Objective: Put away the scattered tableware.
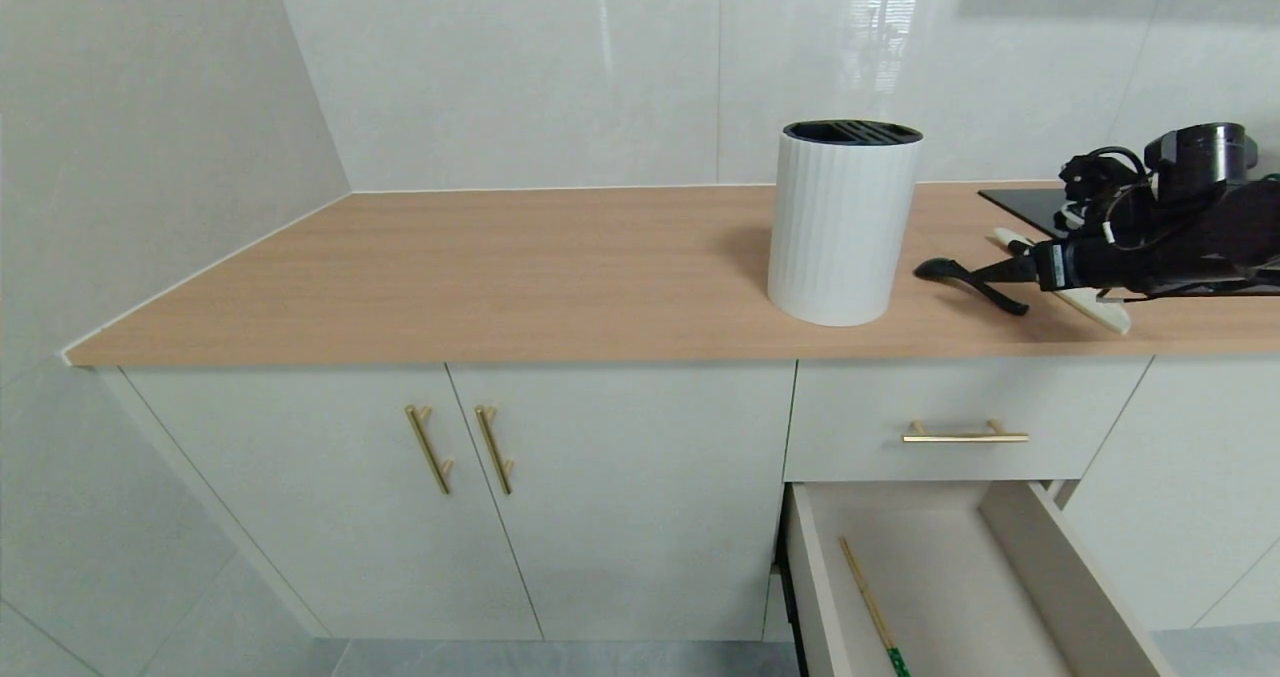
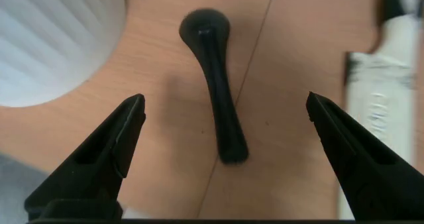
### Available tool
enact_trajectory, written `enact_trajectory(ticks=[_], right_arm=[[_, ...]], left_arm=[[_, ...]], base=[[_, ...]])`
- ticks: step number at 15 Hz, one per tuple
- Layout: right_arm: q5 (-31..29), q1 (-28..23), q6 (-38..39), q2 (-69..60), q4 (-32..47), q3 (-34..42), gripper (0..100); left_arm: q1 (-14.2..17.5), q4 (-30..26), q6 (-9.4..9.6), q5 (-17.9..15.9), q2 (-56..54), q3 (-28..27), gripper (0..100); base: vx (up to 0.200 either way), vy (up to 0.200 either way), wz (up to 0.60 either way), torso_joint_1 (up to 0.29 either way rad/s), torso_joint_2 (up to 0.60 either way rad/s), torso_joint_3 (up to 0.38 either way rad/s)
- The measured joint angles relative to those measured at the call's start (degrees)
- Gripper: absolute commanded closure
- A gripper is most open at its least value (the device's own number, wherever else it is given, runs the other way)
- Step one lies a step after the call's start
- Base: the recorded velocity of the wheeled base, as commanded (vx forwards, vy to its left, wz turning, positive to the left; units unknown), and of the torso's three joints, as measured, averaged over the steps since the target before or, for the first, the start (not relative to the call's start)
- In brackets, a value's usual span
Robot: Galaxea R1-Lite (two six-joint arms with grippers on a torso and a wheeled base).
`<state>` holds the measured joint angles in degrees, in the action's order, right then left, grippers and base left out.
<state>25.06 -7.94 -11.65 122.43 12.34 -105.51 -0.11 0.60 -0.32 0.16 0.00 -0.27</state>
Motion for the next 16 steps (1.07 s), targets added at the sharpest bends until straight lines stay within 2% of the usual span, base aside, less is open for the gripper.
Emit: enact_trajectory(ticks=[8, 9, 16], right_arm=[[-0.11, 1.22, 0.05, 4.33, -2.62, -0.50, 0], [-0.11, 1.27, 0.02, 4.66, -2.84, -0.55, 100], [-0.11, 1.46, -0.09, 5.49, -2.93, -0.48, 100]], left_arm=[[0.01, 0.00, -0.01, 0.00, 0.00, 0.00, 0], [0.01, -0.02, -0.01, 0.00, 0.00, 0.00, 0], [0.00, 0.00, -0.01, 0.00, 0.00, 0.00, 0]], base=[[0.000, 0.000, 0.00, 0.000, 0.00, 0.000], [0.000, 0.000, 0.00, 0.000, 0.00, 0.000], [0.000, 0.000, 0.00, 0.000, 0.00, 0.000]])
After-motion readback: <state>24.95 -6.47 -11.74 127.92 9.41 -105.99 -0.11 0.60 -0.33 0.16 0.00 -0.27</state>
